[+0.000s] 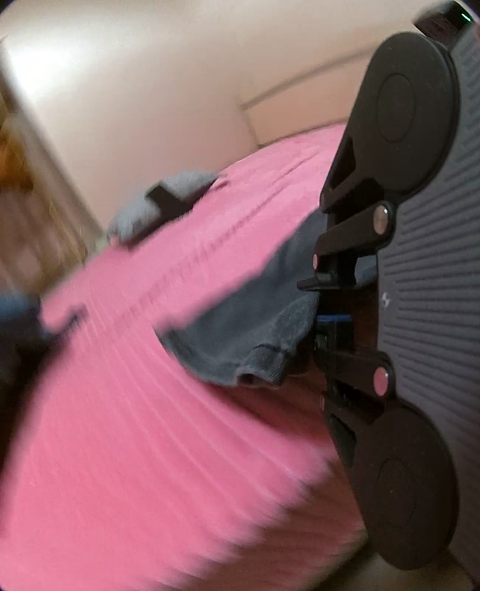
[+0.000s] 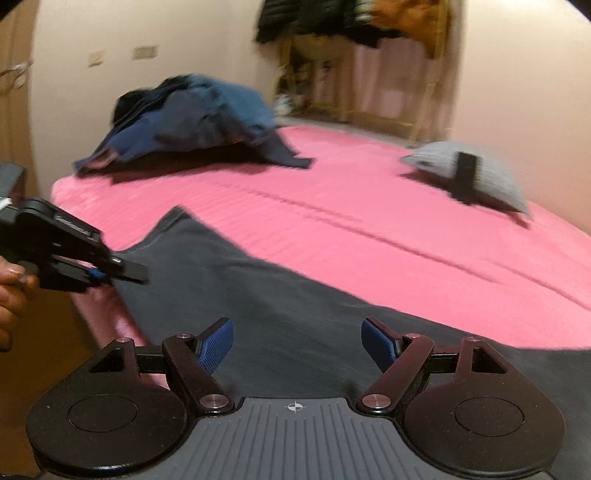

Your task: Fold clothes

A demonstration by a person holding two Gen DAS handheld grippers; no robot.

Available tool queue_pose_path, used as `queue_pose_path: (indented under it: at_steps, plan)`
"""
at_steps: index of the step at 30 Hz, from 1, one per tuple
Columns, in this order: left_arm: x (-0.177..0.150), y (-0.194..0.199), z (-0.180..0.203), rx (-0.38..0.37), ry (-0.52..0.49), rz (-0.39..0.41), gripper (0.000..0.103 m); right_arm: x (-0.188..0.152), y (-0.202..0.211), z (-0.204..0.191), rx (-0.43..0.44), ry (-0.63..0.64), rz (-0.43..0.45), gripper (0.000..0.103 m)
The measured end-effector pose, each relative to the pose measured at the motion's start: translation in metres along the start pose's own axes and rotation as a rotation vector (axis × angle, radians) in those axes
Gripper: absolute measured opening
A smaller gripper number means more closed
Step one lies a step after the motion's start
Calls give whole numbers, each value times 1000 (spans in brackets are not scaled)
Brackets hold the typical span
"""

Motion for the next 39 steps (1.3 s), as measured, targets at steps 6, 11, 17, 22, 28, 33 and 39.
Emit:
queue_pose_path:
  at_steps: [6, 11, 17, 22, 28, 33, 39]
  plan:
    - [5, 6, 145, -64, -525, 66, 6, -27, 71, 81, -221, -192, 79, 79]
    - [-67, -25, 285, -239, -864, 19, 6, -73, 148, 150, -434, -378, 116, 79]
    - [-230, -120, 351, -361, -1068, -333, 22, -140, 215, 198, -622, -536, 82, 79]
    - [-247, -112, 335, -430, -1099, -374, 27, -162, 225, 210, -608, -660, 86, 79]
    - [-143, -105, 265, -274, -985, -253, 42, -151, 182, 198, -303, -903, 192, 79]
    - [-111, -117, 223, -200, -958, -256, 41, -141, 162, 208, -298, -965, 228, 79]
    - [-128, -128, 208, -230, -990, -295, 41, -156, 152, 233, -390, -983, 153, 79]
Point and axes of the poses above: each gripper's, at about its wrist camera, not at the fingertips, and y roughly against the way its jaws point, z to its right, x to its top, the point moved 9 cm from there along -y, roughly the way its jaws point
